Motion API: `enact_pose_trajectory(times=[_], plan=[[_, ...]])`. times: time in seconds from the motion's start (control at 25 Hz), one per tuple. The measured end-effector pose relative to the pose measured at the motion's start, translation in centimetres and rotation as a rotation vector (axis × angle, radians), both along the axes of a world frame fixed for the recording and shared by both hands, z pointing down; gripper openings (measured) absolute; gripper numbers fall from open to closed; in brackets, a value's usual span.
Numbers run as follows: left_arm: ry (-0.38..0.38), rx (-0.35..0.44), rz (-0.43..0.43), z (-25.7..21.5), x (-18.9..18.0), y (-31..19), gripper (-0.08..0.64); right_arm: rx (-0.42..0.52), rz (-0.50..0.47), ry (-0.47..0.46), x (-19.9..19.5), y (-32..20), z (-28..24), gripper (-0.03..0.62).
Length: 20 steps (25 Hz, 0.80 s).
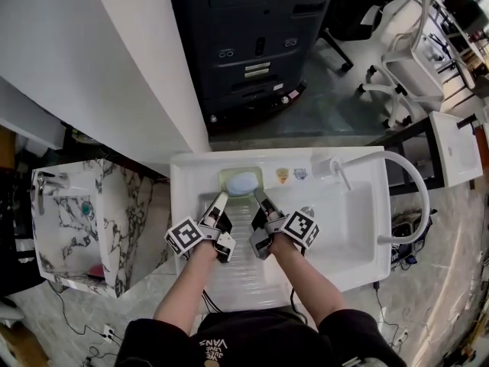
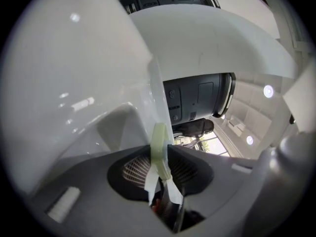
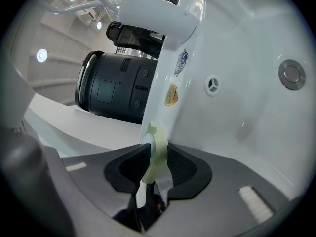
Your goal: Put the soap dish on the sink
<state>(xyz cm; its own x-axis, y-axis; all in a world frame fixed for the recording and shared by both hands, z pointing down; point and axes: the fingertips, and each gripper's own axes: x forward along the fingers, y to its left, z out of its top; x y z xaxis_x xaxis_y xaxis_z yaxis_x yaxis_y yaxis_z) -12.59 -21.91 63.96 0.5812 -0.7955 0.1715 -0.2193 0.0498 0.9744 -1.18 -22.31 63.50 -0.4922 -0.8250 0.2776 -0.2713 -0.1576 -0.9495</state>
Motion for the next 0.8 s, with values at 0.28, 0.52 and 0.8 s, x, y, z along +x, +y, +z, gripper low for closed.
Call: enact_pose_trajectory(times=[0.28,0.52,0.8], plan=[[0.004,0.005,-0.002,-0.4,-0.3,0.2,0.160,0.021,0.016,0.024,0.8,0.5,-0.6,0.107],[-0.040,0.024,0.009,-0.9,-0.3,0.9,0.173,0.065,-0.018,0.156,2.0,1.5,-1.2,0.106],[-0.331,0.106,0.111,-0.9,-0.1,2.9,0.173,0.120,-0.136,0.443,2.5,3.1,-0.6,0.104]])
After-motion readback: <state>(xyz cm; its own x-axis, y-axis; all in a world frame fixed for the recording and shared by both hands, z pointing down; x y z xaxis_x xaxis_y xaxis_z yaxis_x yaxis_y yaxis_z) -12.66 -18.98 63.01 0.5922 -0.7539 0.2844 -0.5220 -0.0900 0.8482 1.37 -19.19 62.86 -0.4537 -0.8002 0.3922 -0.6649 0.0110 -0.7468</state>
